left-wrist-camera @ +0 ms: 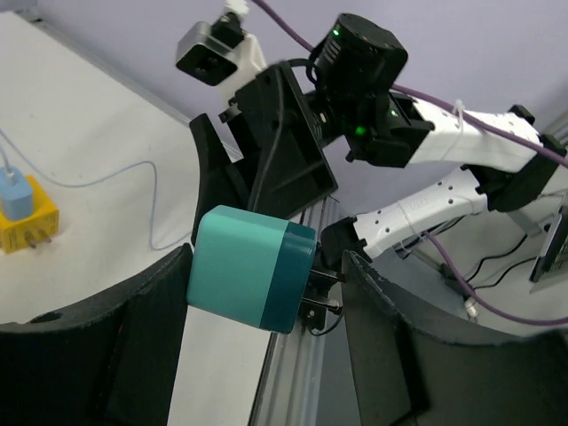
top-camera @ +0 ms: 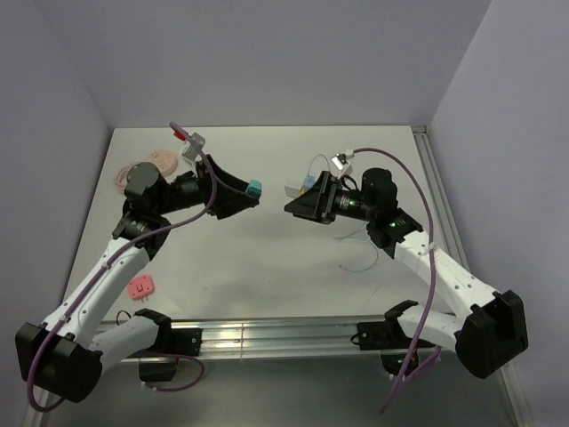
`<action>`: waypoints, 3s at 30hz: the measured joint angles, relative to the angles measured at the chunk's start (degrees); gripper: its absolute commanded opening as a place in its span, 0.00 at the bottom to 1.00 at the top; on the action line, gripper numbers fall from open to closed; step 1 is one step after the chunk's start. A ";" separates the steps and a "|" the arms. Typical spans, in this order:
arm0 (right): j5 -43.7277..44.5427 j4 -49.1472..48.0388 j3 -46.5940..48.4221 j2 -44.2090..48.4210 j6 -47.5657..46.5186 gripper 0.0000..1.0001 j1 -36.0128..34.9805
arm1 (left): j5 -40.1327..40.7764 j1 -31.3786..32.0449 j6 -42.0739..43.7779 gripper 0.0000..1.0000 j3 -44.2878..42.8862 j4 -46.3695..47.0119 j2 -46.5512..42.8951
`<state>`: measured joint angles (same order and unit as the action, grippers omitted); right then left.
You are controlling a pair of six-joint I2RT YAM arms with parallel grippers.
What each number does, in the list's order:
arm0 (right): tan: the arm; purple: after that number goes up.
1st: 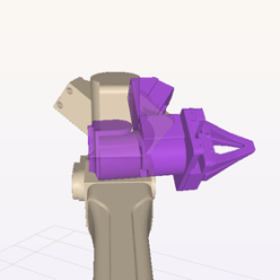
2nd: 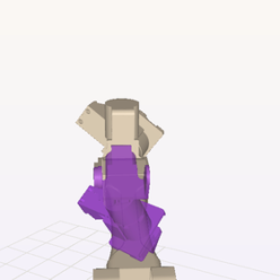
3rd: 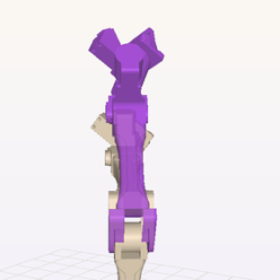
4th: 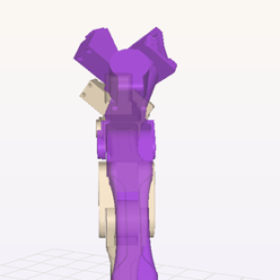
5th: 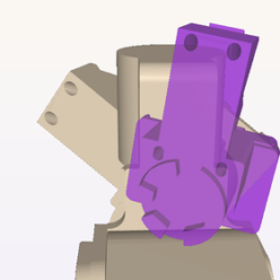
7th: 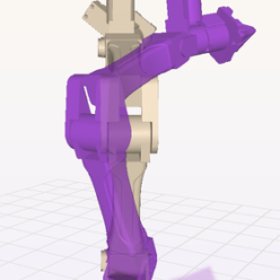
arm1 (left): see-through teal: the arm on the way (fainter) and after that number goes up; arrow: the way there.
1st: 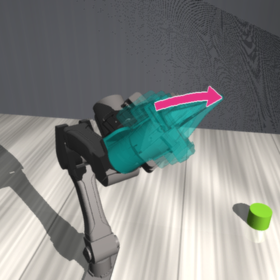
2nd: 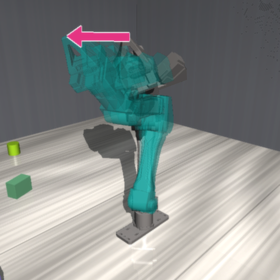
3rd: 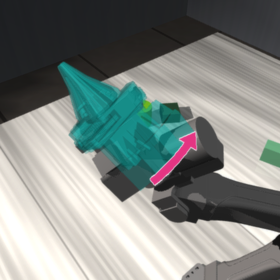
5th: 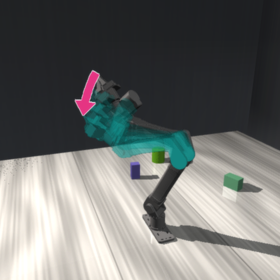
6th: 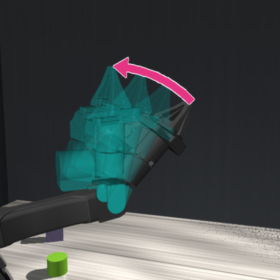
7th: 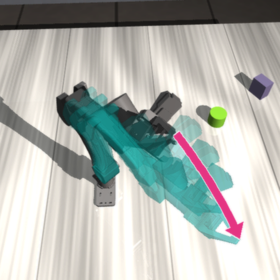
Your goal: Insert the plug
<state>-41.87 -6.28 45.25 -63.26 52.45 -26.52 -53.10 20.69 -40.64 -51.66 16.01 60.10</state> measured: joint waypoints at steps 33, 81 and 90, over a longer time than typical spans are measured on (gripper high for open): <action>-6.29 -14.12 1.62 2.73 32.13 0.75 -5.77 | 13.46 20.46 19.12 0.00 -0.37 -0.46 -0.28; 27.43 17.79 6.54 11.06 25.31 0.00 -7.02 | 62.69 44.39 30.82 0.98 6.56 3.13 -0.15; 29.92 19.74 6.60 11.93 27.50 0.00 -7.93 | 71.34 46.73 33.18 0.86 5.33 8.92 2.80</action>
<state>-11.94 13.45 51.86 -51.33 79.94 -34.46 18.24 67.42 -7.46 -46.33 24.93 62.89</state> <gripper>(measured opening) 0.567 0.907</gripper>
